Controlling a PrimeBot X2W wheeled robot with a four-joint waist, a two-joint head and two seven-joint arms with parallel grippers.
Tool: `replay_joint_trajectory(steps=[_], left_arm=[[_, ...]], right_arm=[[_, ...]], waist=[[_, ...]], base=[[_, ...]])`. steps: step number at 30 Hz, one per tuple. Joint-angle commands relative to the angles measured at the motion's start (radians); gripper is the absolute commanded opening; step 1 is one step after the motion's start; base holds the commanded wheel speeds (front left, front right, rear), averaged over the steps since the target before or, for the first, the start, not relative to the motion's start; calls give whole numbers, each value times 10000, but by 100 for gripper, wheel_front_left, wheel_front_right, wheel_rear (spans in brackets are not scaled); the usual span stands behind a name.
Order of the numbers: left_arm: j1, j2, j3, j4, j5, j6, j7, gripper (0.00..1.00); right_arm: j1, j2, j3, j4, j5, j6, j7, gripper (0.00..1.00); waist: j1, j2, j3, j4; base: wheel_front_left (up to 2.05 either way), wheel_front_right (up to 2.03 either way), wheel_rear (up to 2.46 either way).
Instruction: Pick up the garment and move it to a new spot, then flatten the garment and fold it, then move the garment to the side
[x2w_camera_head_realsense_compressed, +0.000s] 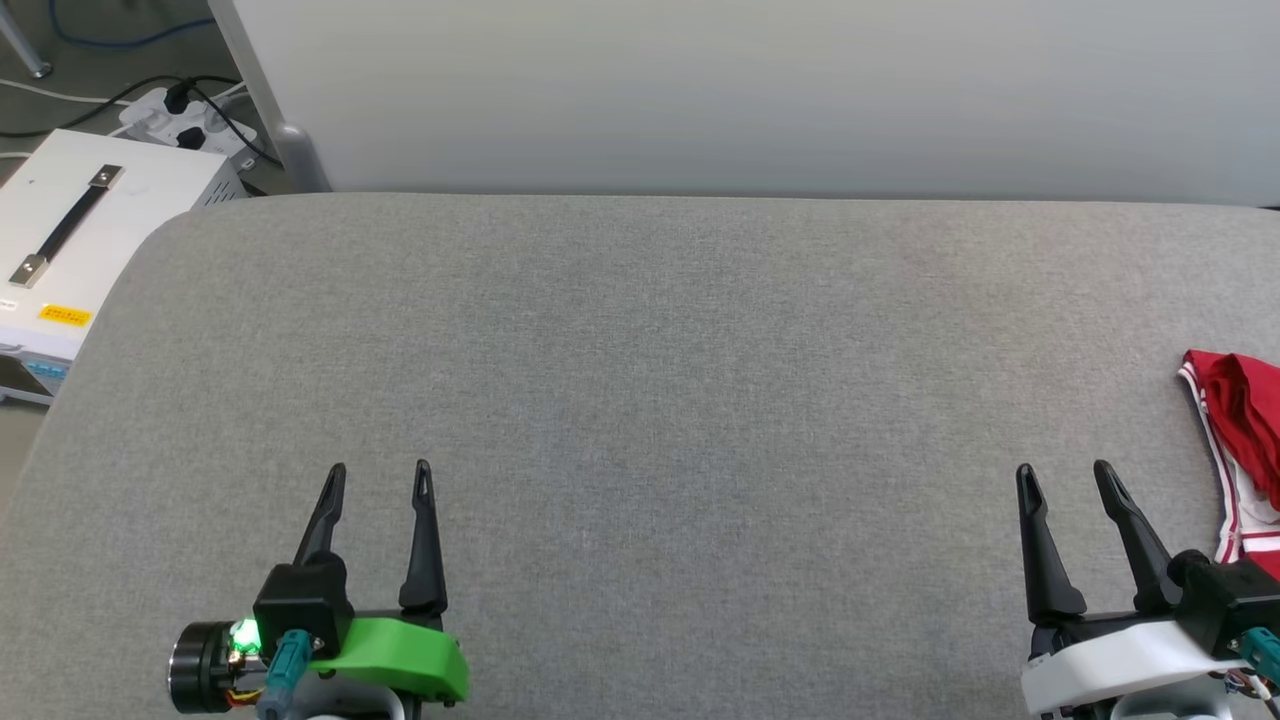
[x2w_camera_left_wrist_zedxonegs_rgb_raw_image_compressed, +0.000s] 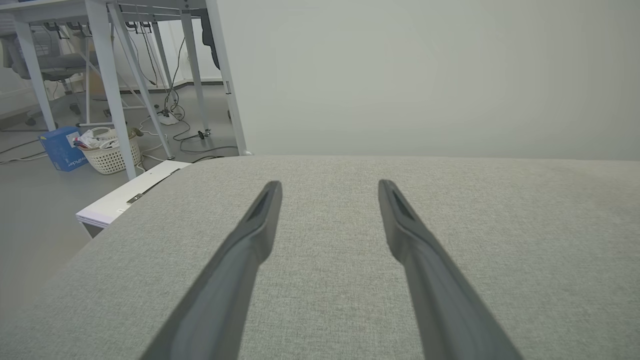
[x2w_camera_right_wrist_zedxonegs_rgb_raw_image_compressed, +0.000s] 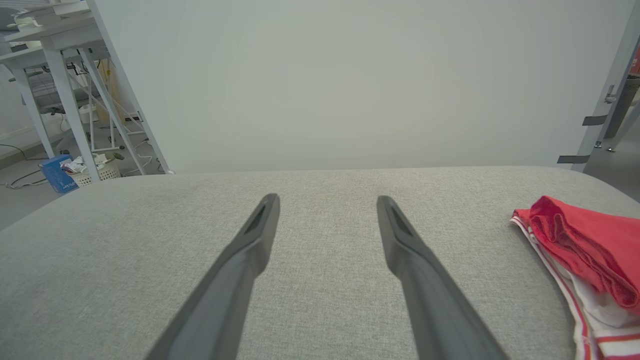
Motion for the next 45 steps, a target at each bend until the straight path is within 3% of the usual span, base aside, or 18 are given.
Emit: replay_joint_trajectory(steps=[1,2,3,45], left_arm=[[151,-49,1,46,9,-50,-57,100],[145,-53,13,67,7,-55,-57,100],[144,-45,27,90,44,-26,-57,0],[-69,-99,190,-155,274,-89,797,0]], right_arm=[[131,51,-33,-88,-44,-9,-88,100],[157,71,-24,-85,-52,-9,-78,100],[165,81,-19,-85,-56,-9,-75,0],[-176,172,22,-77,-661,-3,791,0]], waist=[[1,0,-15,-8],[1,0,-15,-10],[1,0,-12,-10],[1,0,-155,-112]], base=[[0,0,0],[0,0,0],[0,0,0],[0,0,0]])
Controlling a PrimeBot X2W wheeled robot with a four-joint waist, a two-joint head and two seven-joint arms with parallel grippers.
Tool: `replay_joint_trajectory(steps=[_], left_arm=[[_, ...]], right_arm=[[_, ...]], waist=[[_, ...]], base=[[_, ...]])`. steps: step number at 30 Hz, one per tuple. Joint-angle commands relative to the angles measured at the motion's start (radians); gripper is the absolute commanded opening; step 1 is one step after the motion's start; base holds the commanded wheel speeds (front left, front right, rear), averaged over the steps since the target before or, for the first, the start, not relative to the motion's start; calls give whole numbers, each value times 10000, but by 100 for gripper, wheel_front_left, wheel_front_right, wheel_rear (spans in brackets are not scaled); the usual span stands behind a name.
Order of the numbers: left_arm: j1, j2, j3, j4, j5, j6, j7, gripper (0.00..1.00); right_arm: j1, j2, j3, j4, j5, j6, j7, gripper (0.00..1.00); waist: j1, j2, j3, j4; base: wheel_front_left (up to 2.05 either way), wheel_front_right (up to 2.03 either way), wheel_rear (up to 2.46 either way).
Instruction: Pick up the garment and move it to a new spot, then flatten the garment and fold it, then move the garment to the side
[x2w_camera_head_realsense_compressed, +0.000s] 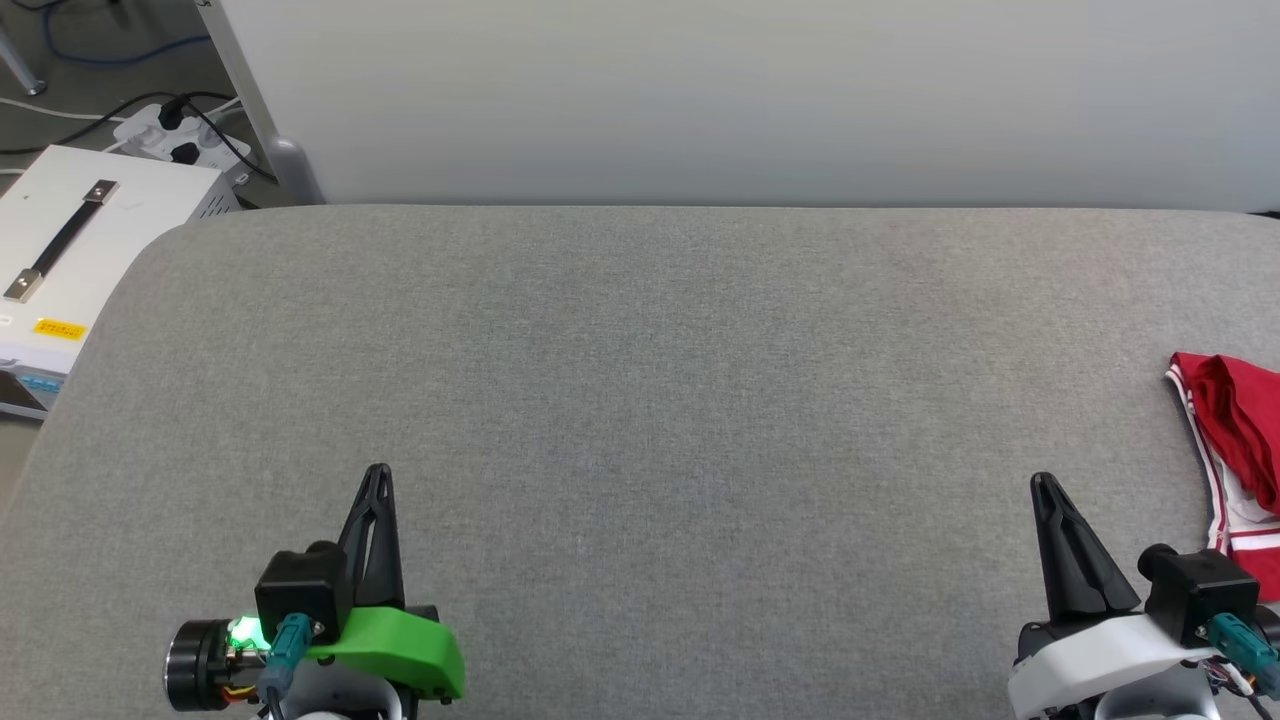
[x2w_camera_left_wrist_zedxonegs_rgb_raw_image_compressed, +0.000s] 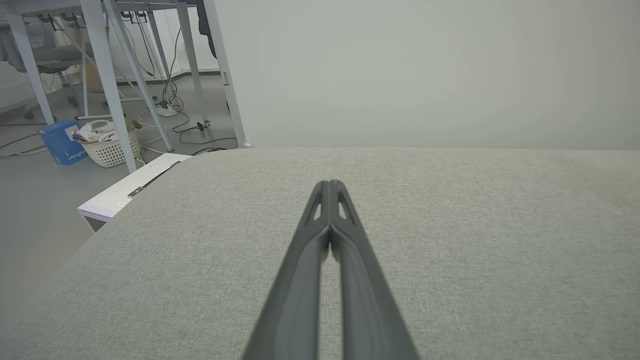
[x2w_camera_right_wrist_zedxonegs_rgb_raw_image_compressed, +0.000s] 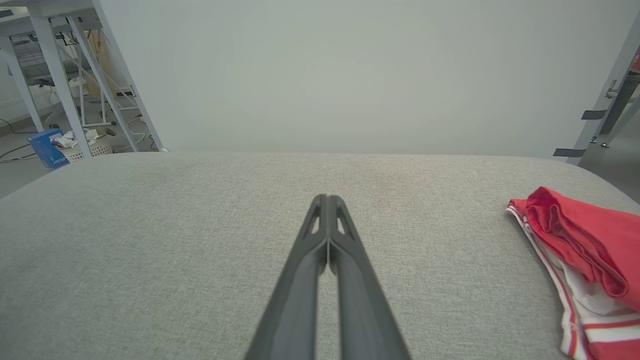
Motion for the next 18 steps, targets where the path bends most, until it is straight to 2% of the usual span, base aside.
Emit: replay_joint_trajectory(steps=[1,18], left_arm=[[-56,-34,45,-44,101,-57,78,0],[-83,-71,126,-150,220,-96,421,0]], right_arm=[[-193,21,3,-61,-105,-3,64,0],[-297,72,13,-91,-393,-4,402,0]], waist=[[1,0,-5,-4],[1,0,-65,-48]], base=[[0,0,0],[0,0,0]])
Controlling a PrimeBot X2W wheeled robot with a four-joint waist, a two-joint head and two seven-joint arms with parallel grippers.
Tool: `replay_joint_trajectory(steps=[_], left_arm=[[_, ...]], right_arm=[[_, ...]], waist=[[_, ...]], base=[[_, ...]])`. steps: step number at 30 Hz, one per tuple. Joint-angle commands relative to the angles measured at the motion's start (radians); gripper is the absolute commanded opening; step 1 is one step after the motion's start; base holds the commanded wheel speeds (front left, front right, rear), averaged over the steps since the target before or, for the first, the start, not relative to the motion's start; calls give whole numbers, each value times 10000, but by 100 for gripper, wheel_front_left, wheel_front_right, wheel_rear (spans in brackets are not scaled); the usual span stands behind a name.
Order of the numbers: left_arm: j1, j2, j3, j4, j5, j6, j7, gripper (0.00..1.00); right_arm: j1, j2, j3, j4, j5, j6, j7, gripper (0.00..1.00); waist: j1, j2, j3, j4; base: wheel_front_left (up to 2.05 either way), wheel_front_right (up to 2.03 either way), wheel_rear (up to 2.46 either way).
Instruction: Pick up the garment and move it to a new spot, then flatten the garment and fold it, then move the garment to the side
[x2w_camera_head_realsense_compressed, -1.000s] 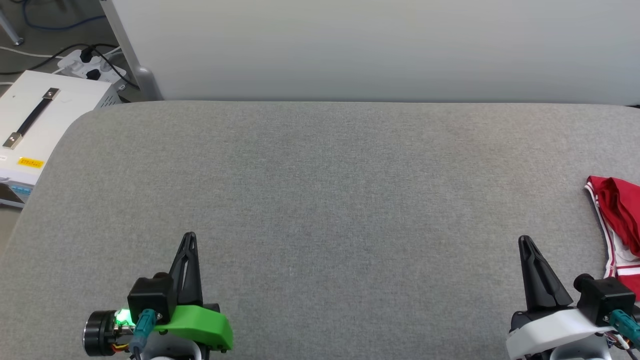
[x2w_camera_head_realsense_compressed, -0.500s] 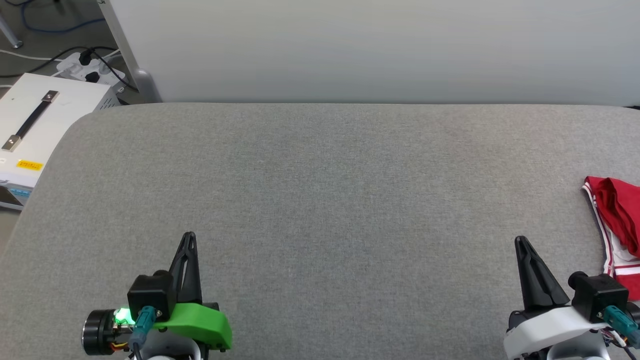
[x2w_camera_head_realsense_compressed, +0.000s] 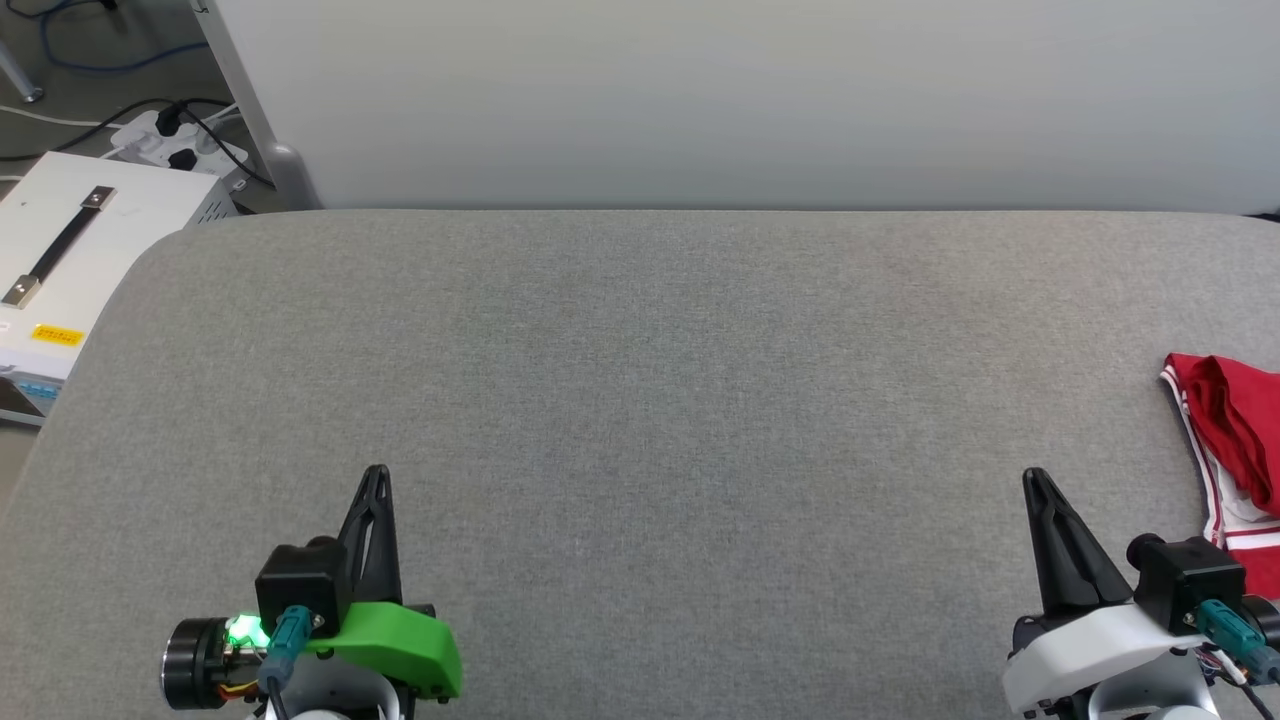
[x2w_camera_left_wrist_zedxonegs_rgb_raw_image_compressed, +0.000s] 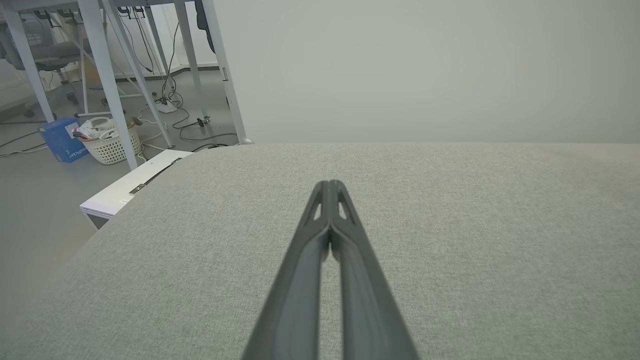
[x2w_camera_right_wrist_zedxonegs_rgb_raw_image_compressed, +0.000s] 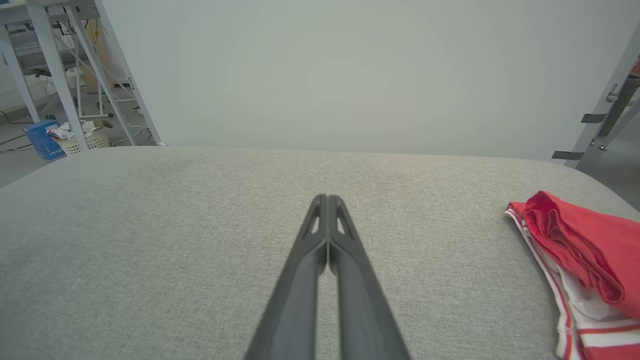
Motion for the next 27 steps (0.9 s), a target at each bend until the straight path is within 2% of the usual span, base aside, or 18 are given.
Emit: replay_joint_trajectory(steps=[1,27], left_arm=[[-80,-43,30,-60,81,-45,45,0],[-121,-100,154,-224,263,-106,570,0]], right_arm=[[-166,19,2,-74,-154,-4,68,0],[-325,97,17,-120,-596,-6,585,0]], waist=[[0,0,-5,-3],[0,0,-97,-72]], base=[[0,0,0],[0,0,0]])
